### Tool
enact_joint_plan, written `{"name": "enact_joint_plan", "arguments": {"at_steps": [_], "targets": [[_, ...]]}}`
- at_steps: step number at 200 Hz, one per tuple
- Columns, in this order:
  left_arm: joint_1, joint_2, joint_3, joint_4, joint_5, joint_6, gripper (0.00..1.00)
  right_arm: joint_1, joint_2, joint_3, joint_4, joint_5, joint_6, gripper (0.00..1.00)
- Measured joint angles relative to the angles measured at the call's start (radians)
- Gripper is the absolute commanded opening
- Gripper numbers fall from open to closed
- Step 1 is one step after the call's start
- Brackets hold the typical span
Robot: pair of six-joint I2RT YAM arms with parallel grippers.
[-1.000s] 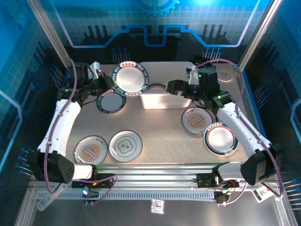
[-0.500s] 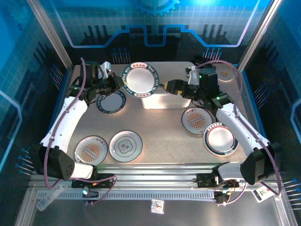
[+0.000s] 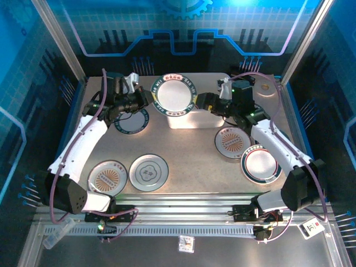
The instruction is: Place the plates into the plastic bin on the countertop
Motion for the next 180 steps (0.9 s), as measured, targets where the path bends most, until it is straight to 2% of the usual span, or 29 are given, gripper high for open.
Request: {"name": "enact_joint_plan", "arguments": {"at_steps": [22,111,142,156,180], "targets": [[-0.013,0.0,0.0,0.004,0.002,0.0,0.0,0.0,0.011,-0.004,0.03,-0.006,0.028,0.52],[-0.038,0.0,0.0,0.017,-0.008,0.0,0.0,0.0,0.039,-0.034,0.126,-0.051,0.11,0.12],[-0.038,0.0,0.0,0.012,-0.023,0.004,0.0,-0.001,0.039,-0.034,0.143,-0.054,0.143,0.06],[-0.04,0.0,0.0,0.008,-0.03,0.008,0.06,-0.001,0.039,-0.034,0.143,-0.054,0.15,0.04],[-0.047,0.0,-0.001,-0.003,-0.042,0.019,0.27,-0.001,0.038,-0.039,0.141,-0.054,0.15,0.02]]}}
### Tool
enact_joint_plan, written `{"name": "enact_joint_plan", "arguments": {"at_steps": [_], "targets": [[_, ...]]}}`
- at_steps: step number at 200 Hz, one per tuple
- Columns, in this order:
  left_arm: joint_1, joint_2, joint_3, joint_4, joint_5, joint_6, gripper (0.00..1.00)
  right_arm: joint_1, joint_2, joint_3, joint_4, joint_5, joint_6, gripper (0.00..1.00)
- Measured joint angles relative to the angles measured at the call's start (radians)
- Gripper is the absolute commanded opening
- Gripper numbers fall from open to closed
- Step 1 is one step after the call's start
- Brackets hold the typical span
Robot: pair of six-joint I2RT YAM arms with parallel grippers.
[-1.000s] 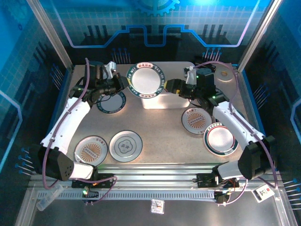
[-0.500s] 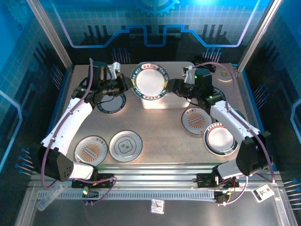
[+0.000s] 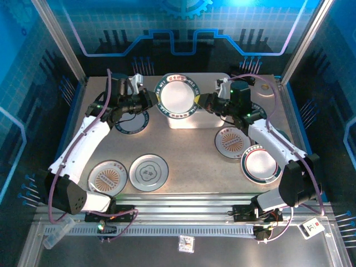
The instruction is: Place the plates into the plastic bin on the countertop
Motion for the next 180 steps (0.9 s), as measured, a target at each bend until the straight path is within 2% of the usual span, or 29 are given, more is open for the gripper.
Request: {"name": "enact_joint_plan", "arguments": {"at_steps": [33,108,112,115,149,180], "targets": [[-0.011,-0.011,-0.003,-0.008,-0.017,0.016,0.56,0.0,0.0,-0.009,-0.012,0.003,-0.004,0.0],[-0.012,-0.028,0.003,-0.039,-0.103,0.07,0.83,-0.043,0.0,-0.008,-0.07,0.019,-0.034,0.0],[-0.012,-0.029,0.006,-0.044,-0.113,0.074,0.91,-0.048,0.0,-0.006,-0.08,0.022,-0.039,0.0],[-0.012,-0.03,0.008,-0.048,-0.119,0.082,0.93,-0.051,0.0,-0.003,-0.087,0.026,-0.043,0.0],[0.002,-0.037,0.036,-0.075,-0.169,0.115,0.97,-0.081,0.021,0.051,-0.158,0.042,-0.087,0.0],[0.072,-0.049,0.037,-0.081,-0.179,0.12,0.97,-0.113,0.069,0.136,-0.208,0.053,-0.132,0.0]]}}
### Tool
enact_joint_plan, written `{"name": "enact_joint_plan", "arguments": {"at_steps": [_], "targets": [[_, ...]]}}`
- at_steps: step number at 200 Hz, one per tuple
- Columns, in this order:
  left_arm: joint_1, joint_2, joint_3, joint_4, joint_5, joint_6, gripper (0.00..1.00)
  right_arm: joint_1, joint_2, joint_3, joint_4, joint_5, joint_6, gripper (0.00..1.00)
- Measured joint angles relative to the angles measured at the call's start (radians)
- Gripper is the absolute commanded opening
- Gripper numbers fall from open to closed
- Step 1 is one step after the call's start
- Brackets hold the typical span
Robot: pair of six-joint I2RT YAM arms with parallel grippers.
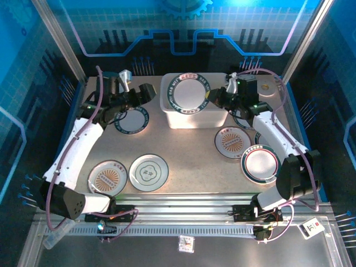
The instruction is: Place the plates into the plastic bin on the countertop
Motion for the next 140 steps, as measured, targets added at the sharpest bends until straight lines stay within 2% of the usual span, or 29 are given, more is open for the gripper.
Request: {"name": "enact_joint_plan", "arguments": {"at_steps": [34,92,140], "targets": [[0.064,-0.012,-0.017,-0.002,0.0,0.001,0.97,-0.027,0.086,0.113,-0.063,0.015,-0.059,0.0],[0.076,-0.045,-0.12,-0.014,0.008,0.021,0.97,-0.026,0.261,0.283,-0.151,0.047,-0.154,0.0],[0.083,-0.064,-0.179,-0.025,0.008,0.023,0.97,-0.021,0.359,0.325,-0.188,0.057,-0.192,0.0]]}}
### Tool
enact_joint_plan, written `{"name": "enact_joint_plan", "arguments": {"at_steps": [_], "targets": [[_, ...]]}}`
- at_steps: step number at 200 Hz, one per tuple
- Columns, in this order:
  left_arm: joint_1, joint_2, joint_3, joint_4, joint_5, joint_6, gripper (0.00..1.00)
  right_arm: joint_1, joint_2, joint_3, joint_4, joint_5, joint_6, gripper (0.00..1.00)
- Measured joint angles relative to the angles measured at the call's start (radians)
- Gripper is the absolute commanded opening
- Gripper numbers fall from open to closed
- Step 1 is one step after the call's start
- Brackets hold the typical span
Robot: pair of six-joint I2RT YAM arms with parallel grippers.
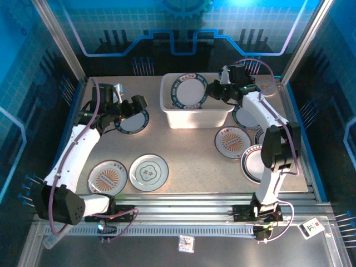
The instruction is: Place the plates into the plastic bin on the countertop
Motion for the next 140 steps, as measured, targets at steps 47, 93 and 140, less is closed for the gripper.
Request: {"name": "enact_joint_plan", "arguments": {"at_steps": [47,93,140], "targets": [[0.0,-0.01,-0.035,0.0,0.012,0.0,0.97,0.018,0.075,0.026,-0.037,0.003,-0.027,0.0],[0.0,-0.011,-0.049,-0.001,0.026,0.0,0.97,0.024,0.171,0.094,-0.062,-0.021,-0.033,0.0],[0.0,-0.013,-0.058,0.0,0.026,0.0,0.97,0.03,0.255,0.131,-0.093,-0.036,-0.033,0.0]]}}
